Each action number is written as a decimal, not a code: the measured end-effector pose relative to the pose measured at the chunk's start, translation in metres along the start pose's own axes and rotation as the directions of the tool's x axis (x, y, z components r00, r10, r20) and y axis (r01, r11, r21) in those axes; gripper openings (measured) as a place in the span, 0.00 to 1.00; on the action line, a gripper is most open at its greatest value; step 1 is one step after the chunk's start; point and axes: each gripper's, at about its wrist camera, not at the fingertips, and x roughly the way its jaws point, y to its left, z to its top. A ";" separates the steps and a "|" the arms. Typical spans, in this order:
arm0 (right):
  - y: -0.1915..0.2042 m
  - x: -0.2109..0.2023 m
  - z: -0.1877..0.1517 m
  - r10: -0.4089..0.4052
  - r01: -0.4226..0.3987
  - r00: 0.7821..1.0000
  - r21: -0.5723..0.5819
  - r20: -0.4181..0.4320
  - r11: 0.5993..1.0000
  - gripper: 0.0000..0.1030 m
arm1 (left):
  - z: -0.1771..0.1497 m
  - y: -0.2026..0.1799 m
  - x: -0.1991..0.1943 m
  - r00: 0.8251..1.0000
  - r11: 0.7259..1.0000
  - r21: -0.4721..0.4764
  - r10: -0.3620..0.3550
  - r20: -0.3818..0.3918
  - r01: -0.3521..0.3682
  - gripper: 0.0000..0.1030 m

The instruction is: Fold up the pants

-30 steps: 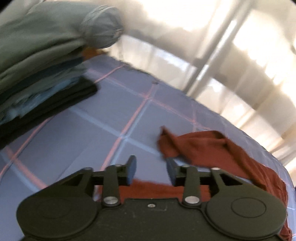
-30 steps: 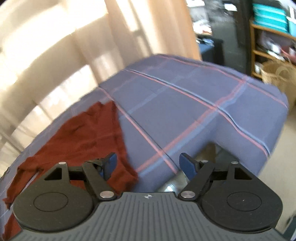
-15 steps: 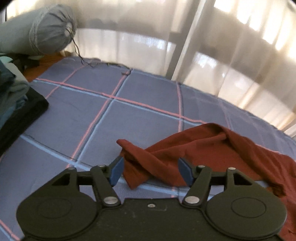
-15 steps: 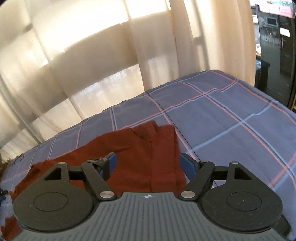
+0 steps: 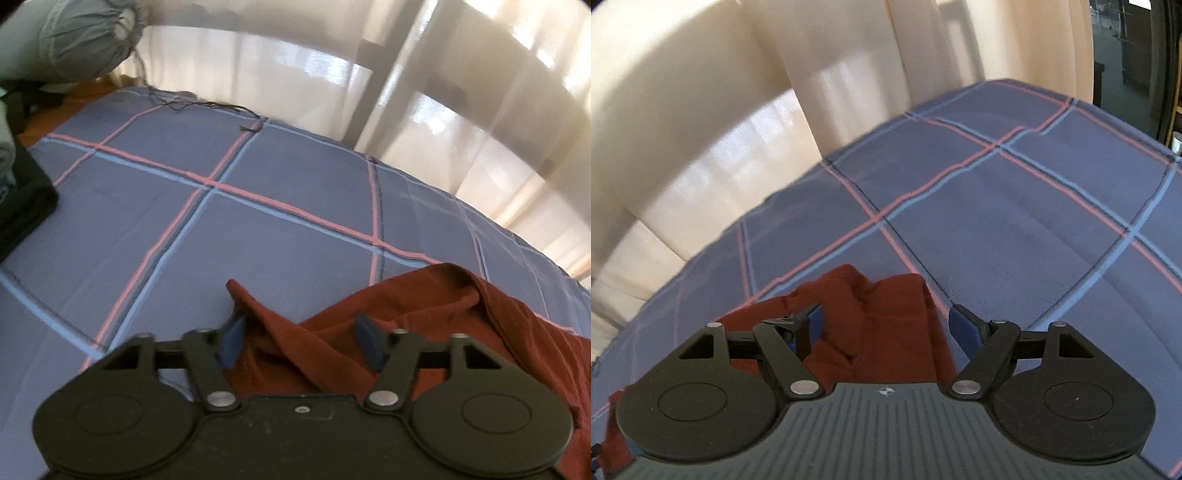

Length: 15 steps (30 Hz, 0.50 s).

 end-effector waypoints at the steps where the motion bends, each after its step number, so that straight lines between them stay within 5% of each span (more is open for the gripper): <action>1: 0.000 0.006 0.000 -0.010 0.010 1.000 0.000 -0.008 1.000 1.00 | 0.000 -0.001 0.001 1.000 1.000 0.014 -0.009 -0.006 0.009 1.00; 4: 0.000 0.012 -0.003 0.010 -0.009 0.999 0.006 -0.037 1.000 0.98 | 0.002 -0.007 0.006 1.000 0.998 0.059 -0.001 -0.011 0.002 1.00; 5: 0.001 0.011 -0.005 -0.004 0.004 1.000 -0.012 -0.023 1.000 0.67 | 0.003 -0.008 0.007 1.000 0.998 0.068 0.000 -0.008 0.001 1.00; 7: 0.005 0.011 -0.005 -0.025 0.023 0.999 -0.064 -0.023 0.998 0.50 | 0.009 -0.008 0.008 1.000 0.998 0.063 0.008 0.002 -0.008 1.00; 8: 0.004 0.009 -0.005 -0.022 0.021 1.000 -0.061 -0.012 0.998 0.18 | 0.015 -0.009 0.007 1.000 0.998 0.063 0.024 0.020 -0.025 1.00; 9: 0.003 0.006 -0.003 -0.025 0.024 1.000 -0.058 -0.003 0.998 0.09 | 0.021 -0.010 0.005 0.998 0.997 0.063 0.037 0.041 -0.039 1.00; 15: -0.006 -0.017 0.005 0.003 -0.002 1.000 -0.035 0.029 0.999 0.05 | 0.067 -0.018 -0.046 0.963 1.000 0.017 0.020 0.269 -0.025 1.00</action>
